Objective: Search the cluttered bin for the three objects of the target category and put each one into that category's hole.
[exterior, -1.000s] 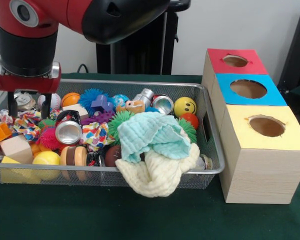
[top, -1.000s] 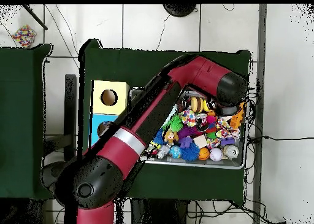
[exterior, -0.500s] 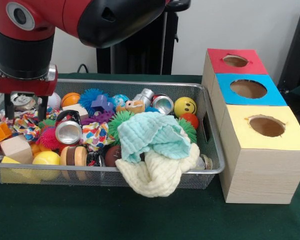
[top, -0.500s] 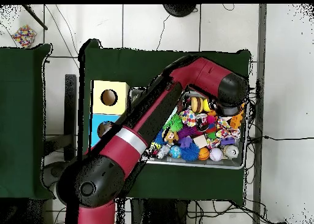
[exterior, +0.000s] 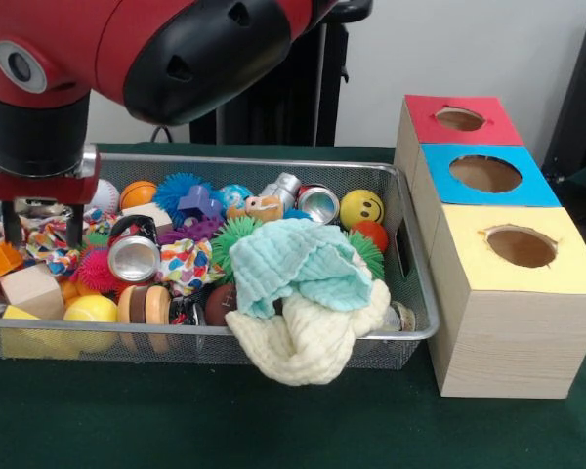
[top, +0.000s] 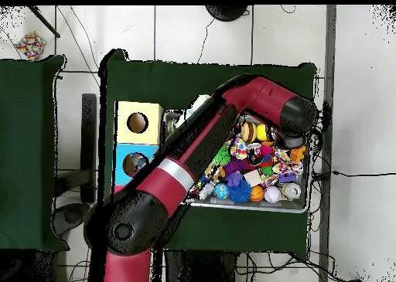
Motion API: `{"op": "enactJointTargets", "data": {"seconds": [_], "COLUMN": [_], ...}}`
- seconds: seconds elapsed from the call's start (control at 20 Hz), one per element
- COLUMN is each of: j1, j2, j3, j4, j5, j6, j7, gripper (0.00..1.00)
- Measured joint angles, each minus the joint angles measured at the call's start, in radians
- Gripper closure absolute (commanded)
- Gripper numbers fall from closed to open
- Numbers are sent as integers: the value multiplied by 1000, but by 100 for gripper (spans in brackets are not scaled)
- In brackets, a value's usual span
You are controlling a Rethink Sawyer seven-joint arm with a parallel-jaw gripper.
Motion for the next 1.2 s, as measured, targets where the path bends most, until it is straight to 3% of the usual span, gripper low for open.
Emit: {"op": "enactJointTargets", "data": {"seconds": [0.7, 1.2], "j1": [-86, -87], "j2": [36, 21], "j3": [36, 101], "j4": [-67, -68], "j5": [0, 0], "j6": [21, 22], "j7": [-11, -145], "gripper": [0, 0]}}
